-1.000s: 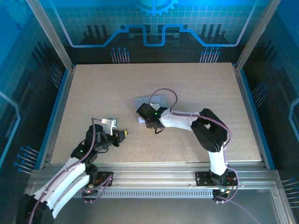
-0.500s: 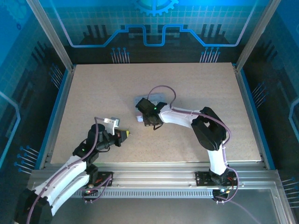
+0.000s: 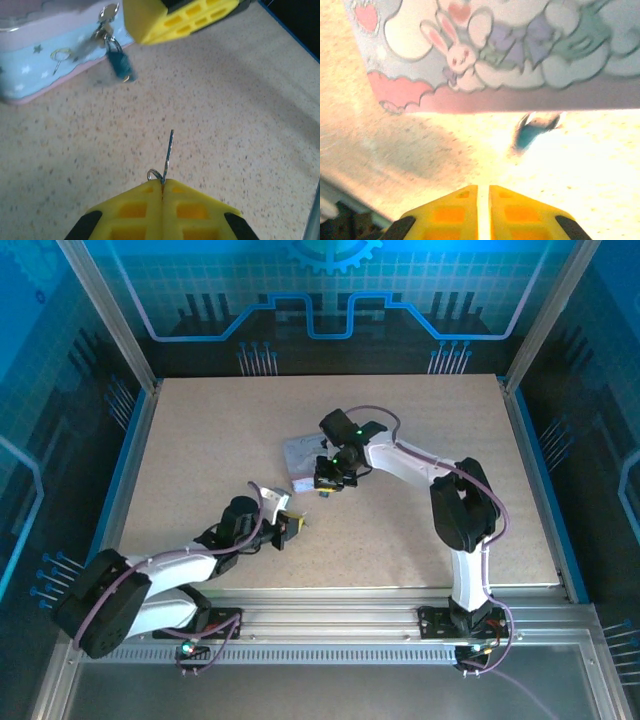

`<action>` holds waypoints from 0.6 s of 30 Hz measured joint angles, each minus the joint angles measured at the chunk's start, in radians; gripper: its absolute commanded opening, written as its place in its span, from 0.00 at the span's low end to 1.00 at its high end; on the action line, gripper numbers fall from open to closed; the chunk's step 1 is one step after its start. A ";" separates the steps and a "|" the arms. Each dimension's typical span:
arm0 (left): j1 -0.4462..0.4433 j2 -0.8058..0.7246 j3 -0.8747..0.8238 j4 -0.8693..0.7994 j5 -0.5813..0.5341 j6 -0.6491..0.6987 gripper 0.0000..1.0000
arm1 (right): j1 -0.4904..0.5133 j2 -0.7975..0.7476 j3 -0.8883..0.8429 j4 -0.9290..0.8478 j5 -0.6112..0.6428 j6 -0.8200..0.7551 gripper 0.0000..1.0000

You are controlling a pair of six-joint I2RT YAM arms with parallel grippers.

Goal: Unlock a padlock with a key

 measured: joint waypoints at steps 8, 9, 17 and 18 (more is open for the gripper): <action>0.000 0.085 0.002 0.143 -0.030 0.089 0.00 | -0.009 0.000 0.016 -0.015 -0.107 -0.031 0.07; 0.000 0.091 0.002 0.146 -0.031 0.093 0.00 | -0.006 0.000 0.022 -0.018 -0.082 -0.042 0.11; 0.000 0.101 0.002 0.175 -0.037 0.095 0.00 | 0.087 -0.034 -0.084 0.084 0.333 -0.150 0.44; 0.000 0.099 0.002 0.171 -0.037 0.095 0.00 | 0.098 -0.036 -0.109 0.106 0.372 -0.158 0.45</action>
